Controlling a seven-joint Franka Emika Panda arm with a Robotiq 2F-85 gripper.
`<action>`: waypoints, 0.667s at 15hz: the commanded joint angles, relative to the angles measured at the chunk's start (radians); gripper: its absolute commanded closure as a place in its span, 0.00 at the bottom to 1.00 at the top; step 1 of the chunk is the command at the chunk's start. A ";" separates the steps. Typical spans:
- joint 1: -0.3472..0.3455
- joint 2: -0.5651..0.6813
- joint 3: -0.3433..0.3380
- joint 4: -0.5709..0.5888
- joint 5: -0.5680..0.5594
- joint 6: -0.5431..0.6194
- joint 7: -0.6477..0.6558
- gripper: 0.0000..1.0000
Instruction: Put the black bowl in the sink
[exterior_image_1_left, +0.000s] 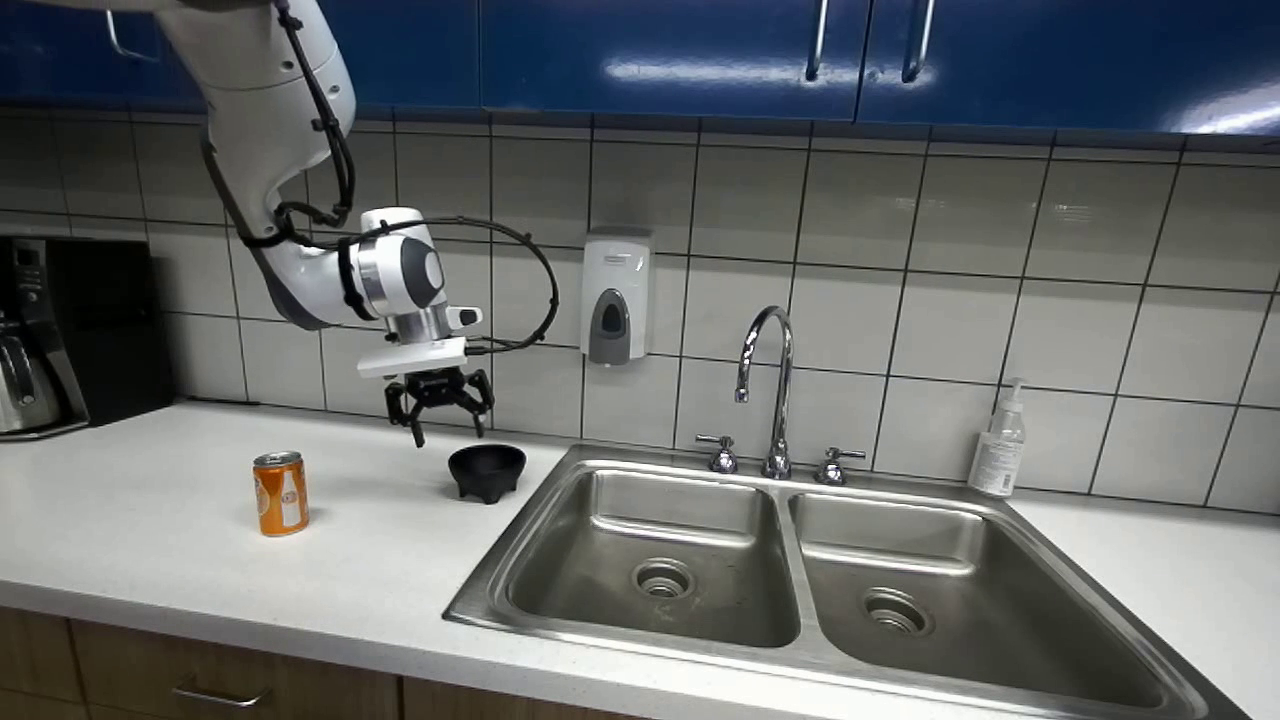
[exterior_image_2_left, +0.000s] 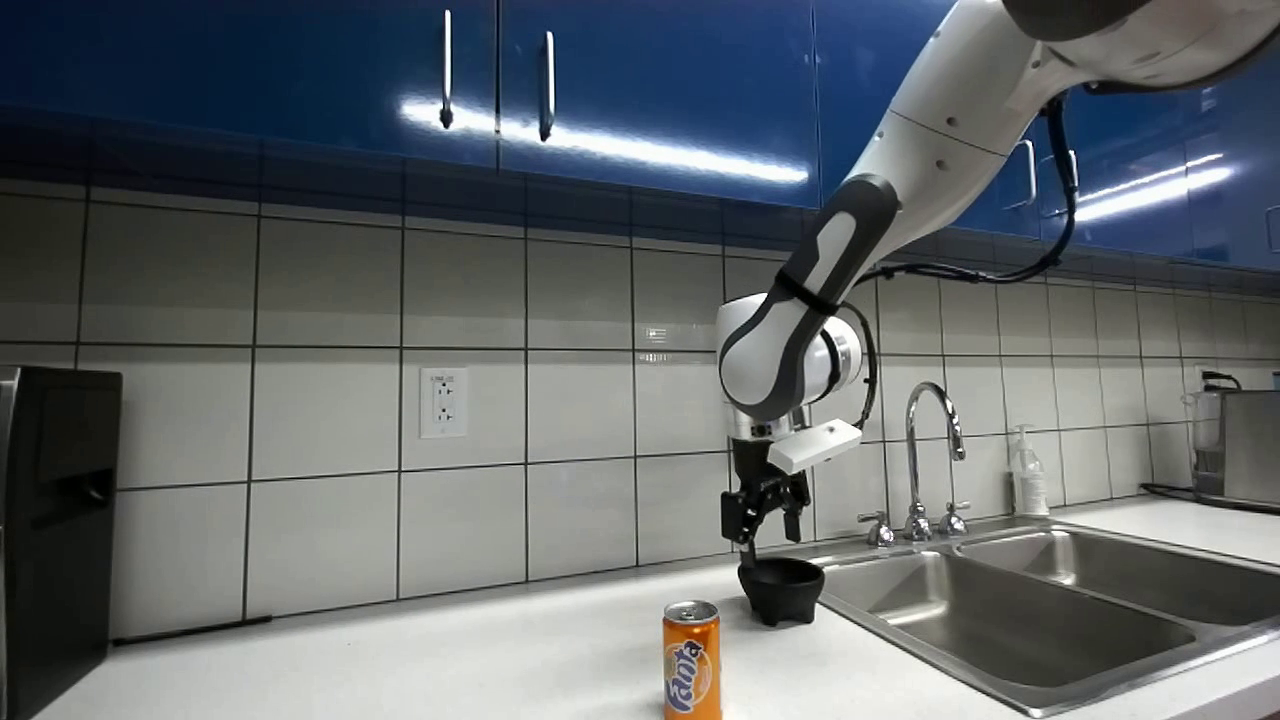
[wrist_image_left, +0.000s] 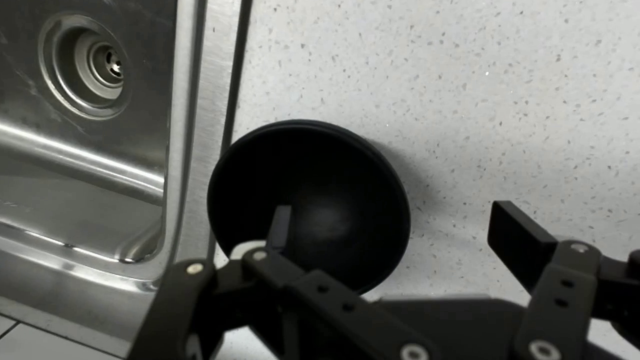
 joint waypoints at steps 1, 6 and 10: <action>0.010 0.051 -0.008 0.070 0.019 -0.036 -0.021 0.00; 0.009 0.103 -0.007 0.112 0.026 -0.043 -0.030 0.00; 0.007 0.135 -0.006 0.135 0.038 -0.051 -0.039 0.00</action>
